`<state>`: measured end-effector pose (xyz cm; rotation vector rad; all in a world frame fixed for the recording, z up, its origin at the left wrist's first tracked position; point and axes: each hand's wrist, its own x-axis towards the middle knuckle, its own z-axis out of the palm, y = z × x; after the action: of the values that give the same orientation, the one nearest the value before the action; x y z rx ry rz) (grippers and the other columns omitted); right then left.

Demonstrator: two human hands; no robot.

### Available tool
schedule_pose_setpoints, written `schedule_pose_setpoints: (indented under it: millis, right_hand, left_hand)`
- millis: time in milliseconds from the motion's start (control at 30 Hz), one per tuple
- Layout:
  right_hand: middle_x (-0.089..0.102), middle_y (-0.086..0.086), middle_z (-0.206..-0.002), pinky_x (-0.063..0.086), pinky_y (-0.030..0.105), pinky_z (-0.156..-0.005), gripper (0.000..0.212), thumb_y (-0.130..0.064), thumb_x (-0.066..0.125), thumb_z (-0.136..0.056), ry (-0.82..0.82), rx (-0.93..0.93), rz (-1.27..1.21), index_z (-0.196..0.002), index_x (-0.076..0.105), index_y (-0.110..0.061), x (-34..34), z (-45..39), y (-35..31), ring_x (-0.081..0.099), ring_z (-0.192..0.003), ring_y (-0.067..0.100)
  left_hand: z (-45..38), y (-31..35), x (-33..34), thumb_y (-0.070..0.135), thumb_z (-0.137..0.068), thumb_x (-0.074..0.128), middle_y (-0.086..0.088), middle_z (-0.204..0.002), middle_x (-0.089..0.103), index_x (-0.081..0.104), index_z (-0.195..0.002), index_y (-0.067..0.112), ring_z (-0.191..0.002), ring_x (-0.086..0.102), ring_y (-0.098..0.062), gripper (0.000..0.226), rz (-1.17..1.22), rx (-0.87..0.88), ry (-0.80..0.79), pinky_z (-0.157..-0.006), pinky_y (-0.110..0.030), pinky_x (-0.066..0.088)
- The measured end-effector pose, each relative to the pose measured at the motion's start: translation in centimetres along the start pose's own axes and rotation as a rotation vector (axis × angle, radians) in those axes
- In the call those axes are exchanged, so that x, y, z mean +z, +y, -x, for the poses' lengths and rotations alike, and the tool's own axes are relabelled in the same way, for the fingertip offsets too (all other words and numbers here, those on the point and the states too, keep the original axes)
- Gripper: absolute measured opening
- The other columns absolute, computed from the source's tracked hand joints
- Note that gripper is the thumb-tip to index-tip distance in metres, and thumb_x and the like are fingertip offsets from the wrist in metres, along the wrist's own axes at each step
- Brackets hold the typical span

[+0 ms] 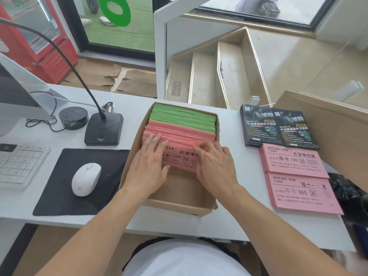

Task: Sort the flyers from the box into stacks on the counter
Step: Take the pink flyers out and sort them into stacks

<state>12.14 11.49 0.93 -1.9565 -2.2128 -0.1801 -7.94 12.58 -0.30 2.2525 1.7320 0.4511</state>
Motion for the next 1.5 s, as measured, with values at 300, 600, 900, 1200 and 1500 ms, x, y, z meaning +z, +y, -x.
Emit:
schedule_pose_setpoints:
  millis: [300, 600, 900, 1200, 1500]
  right_hand:
    - [0.065, 0.000, -0.106, 0.047, 0.040, -0.085, 0.026, -0.026, 0.065, -0.089, -0.008, 0.015, -0.009, -0.114, 0.074, -0.027, -0.6, -0.5, -0.1, 0.060, -0.101, 0.025]
    - [0.072, 0.000, -0.103, 0.047, 0.040, -0.078, 0.025, -0.020, 0.078, -0.077, 0.047, -0.002, 0.041, -0.098, 0.080, -0.032, -0.5, 0.0, -0.2, 0.063, -0.092, 0.028]
    - [0.074, -0.002, -0.100, 0.048, 0.039, -0.074, 0.027, -0.016, 0.084, -0.073, 0.092, -0.019, -0.015, -0.092, 0.081, -0.035, -0.4, 0.2, -0.1, 0.065, -0.088, 0.027]
    - [0.075, -0.005, -0.105, 0.049, 0.037, -0.074, 0.032, -0.016, 0.083, -0.075, 0.115, -0.010, 0.032, -0.101, 0.079, -0.035, 0.2, 0.1, 0.0, 0.066, -0.092, 0.025]
    - [0.071, -0.003, -0.107, 0.049, 0.038, -0.076, 0.032, -0.013, 0.075, -0.079, 0.132, -0.014, 0.072, -0.108, 0.078, -0.027, 0.7, 0.0, -0.1, 0.064, -0.093, 0.026]
  left_hand:
    - [0.0, 0.0, -0.1, 0.034, -0.093, 0.068, -0.002, -0.168, 0.018, 0.032, -0.156, 0.020, -0.156, 0.008, -0.018, 0.073, 0.005, -0.005, 0.006, -0.125, -0.036, 0.016]
    - [0.1, 0.1, -0.2, 0.031, -0.093, 0.069, -0.003, -0.167, 0.020, 0.033, -0.155, 0.019, -0.156, 0.010, -0.019, 0.073, -0.021, 0.002, 0.008, -0.127, -0.038, 0.018]
    - [0.3, 0.3, -0.5, 0.035, -0.094, 0.068, -0.003, -0.168, 0.018, 0.032, -0.155, 0.019, -0.156, 0.009, -0.019, 0.072, -0.007, -0.006, 0.005, -0.125, -0.037, 0.013]
    - [0.3, 0.3, -0.7, 0.039, -0.096, 0.065, 0.000, -0.170, 0.010, 0.022, -0.160, 0.022, -0.157, 0.000, -0.016, 0.079, 0.022, -0.010, -0.022, -0.124, -0.034, 0.009]
    - [0.3, 0.3, -0.7, 0.038, -0.095, 0.066, -0.001, -0.169, 0.015, 0.030, -0.158, 0.021, -0.157, 0.004, -0.017, 0.074, 0.009, -0.008, -0.020, -0.126, -0.038, 0.015]
